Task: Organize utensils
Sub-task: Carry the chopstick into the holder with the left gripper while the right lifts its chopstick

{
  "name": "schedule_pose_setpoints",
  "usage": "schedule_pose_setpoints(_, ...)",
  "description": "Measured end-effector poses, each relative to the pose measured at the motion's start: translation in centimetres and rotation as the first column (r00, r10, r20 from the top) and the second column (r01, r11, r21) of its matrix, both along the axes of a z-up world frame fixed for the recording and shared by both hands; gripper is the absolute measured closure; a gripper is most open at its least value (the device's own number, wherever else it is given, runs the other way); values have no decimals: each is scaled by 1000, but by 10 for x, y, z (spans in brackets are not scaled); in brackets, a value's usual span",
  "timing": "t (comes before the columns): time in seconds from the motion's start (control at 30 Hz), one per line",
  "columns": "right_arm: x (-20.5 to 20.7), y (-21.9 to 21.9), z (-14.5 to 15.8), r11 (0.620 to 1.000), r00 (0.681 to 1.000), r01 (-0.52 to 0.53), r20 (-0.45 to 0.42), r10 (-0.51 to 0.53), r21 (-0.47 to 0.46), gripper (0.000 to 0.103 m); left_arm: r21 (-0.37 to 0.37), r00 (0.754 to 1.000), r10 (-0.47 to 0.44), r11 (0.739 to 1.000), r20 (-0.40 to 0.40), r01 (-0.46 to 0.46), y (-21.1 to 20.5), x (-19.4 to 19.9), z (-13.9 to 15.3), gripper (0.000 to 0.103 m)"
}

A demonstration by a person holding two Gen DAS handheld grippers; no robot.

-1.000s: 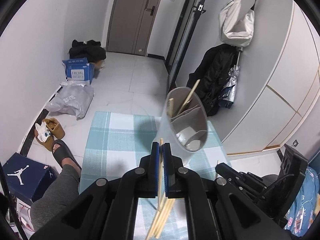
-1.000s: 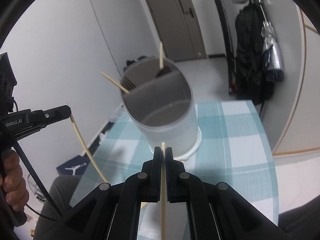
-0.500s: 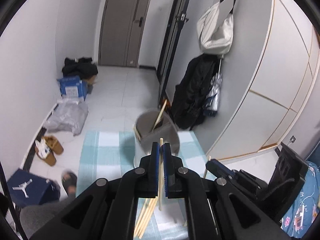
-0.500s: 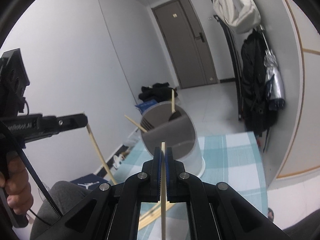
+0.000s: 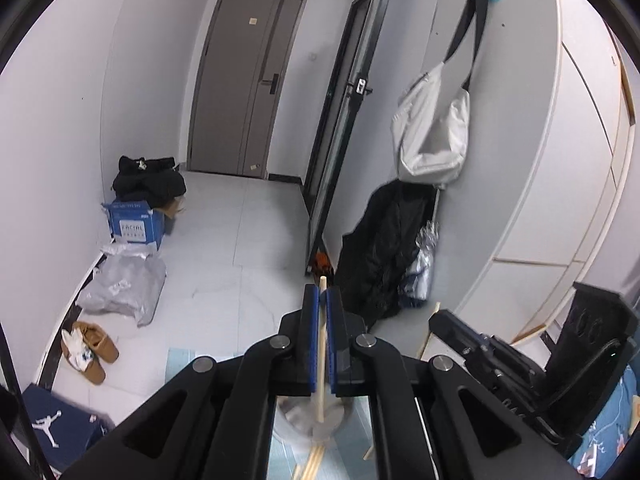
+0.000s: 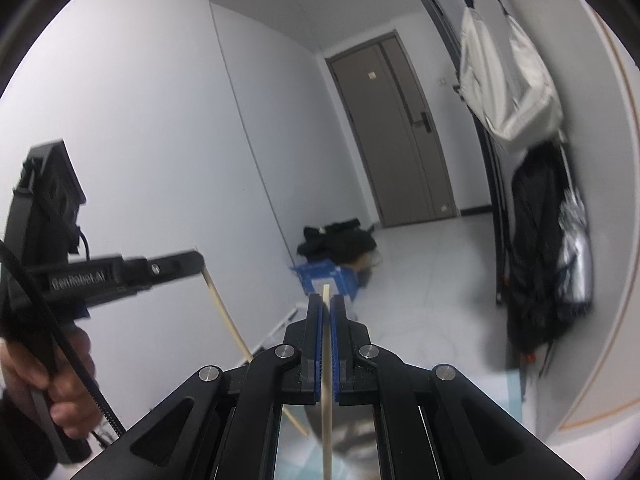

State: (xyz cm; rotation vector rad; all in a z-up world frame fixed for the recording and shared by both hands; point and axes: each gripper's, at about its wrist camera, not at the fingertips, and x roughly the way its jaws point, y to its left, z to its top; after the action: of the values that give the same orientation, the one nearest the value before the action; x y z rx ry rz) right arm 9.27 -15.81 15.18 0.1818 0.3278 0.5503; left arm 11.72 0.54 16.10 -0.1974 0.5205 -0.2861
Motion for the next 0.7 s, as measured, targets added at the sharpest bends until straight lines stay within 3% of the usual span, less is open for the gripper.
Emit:
schedule_pose_setpoints(0.1, 24, 11, 19, 1000, 999, -18, 43, 18, -2, 100, -2, 1000, -19, 1000, 22, 19, 1, 14, 0, 103)
schedule_pose_setpoints(0.27, 57, 26, 30, 1000, 995, -21, 102, 21, -4, 100, 24, 999, -31, 999, -15, 32, 2, 39, -16, 103)
schedule_pose_setpoints(0.47, 85, 41, 17, 1000, 988, -21, 156, 24, -20, 100, 17, 995, -42, 999, -86, 43, 11, 55, -36, 103)
schedule_pose_setpoints(0.7, 107, 47, -9, 997, 989, -80, 127, 78, 15, 100, 2, 986, -81, 997, -143, 82, 4, 65, -45, 103)
